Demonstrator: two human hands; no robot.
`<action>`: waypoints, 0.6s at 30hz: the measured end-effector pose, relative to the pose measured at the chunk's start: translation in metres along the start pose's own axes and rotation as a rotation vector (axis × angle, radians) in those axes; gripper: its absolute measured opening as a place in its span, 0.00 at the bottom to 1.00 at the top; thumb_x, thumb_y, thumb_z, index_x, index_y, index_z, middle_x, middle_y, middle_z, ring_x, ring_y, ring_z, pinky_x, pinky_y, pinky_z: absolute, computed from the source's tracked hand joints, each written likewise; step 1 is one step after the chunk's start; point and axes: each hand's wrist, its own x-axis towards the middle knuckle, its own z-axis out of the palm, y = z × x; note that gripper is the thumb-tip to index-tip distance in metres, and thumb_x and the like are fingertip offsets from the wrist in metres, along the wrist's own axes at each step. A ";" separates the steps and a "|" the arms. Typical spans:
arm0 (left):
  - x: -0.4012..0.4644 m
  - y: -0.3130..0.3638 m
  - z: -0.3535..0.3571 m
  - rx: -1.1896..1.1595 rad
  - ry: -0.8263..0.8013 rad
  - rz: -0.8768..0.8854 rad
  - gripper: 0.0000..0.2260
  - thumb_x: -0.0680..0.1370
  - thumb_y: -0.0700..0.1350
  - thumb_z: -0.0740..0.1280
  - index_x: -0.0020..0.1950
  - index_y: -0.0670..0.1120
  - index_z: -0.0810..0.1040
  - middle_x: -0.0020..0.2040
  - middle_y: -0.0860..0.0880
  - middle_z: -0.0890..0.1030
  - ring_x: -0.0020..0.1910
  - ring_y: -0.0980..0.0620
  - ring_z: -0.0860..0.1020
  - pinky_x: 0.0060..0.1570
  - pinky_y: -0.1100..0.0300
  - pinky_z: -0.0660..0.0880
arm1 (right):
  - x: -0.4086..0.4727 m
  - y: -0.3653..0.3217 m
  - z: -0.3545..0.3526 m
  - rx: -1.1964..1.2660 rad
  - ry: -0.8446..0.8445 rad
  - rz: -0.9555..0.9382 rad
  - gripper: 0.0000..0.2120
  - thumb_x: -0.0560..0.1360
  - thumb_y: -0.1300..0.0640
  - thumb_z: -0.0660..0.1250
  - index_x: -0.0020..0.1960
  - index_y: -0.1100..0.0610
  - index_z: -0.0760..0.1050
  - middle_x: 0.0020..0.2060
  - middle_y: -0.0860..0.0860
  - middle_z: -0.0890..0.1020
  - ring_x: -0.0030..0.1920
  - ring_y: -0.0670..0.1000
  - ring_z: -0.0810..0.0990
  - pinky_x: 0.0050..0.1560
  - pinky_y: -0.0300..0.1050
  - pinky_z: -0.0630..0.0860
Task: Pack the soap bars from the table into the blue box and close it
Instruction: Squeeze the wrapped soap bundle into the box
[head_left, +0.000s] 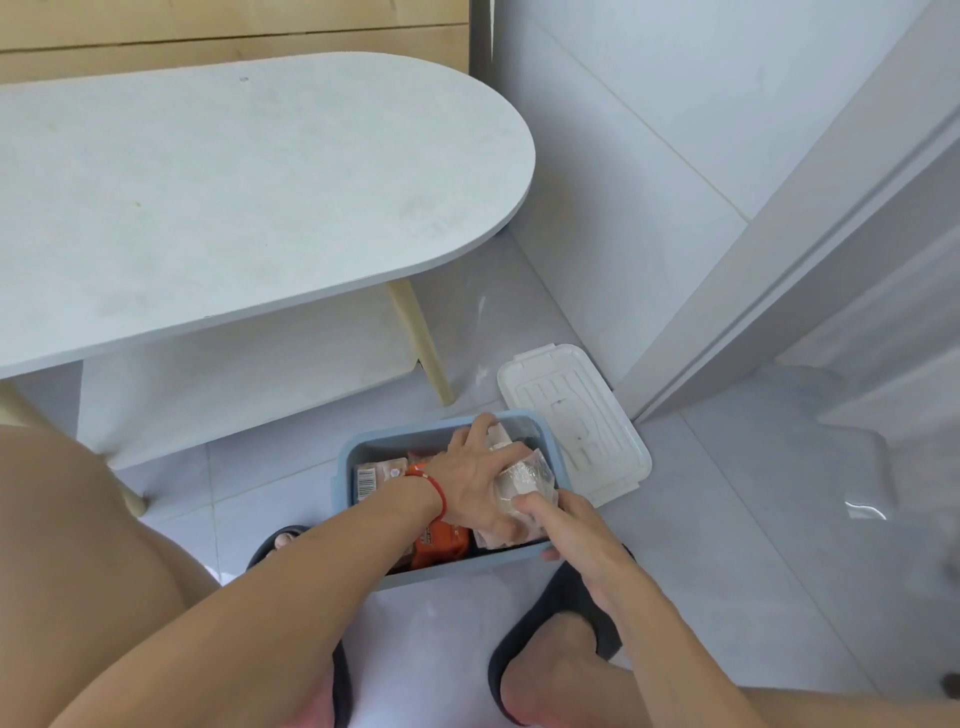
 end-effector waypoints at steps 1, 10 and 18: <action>0.000 0.001 -0.002 -0.003 -0.013 -0.002 0.42 0.58 0.70 0.70 0.69 0.68 0.58 0.73 0.54 0.52 0.73 0.39 0.58 0.60 0.39 0.69 | -0.001 0.001 -0.002 -0.008 -0.007 -0.008 0.23 0.65 0.35 0.69 0.54 0.45 0.77 0.52 0.48 0.82 0.53 0.48 0.81 0.51 0.48 0.81; -0.023 -0.005 -0.010 -0.271 0.047 -0.016 0.37 0.57 0.65 0.76 0.61 0.70 0.62 0.58 0.53 0.68 0.59 0.49 0.66 0.58 0.48 0.72 | -0.002 -0.025 -0.025 -0.226 -0.140 -0.014 0.32 0.68 0.24 0.61 0.57 0.47 0.83 0.48 0.46 0.89 0.49 0.47 0.87 0.47 0.46 0.84; -0.051 -0.020 -0.019 -0.234 0.214 0.062 0.39 0.58 0.66 0.76 0.64 0.67 0.62 0.64 0.54 0.63 0.65 0.49 0.62 0.65 0.53 0.67 | 0.051 -0.032 -0.009 -1.308 -0.050 -0.539 0.35 0.75 0.58 0.73 0.78 0.53 0.63 0.77 0.53 0.66 0.61 0.57 0.80 0.50 0.51 0.79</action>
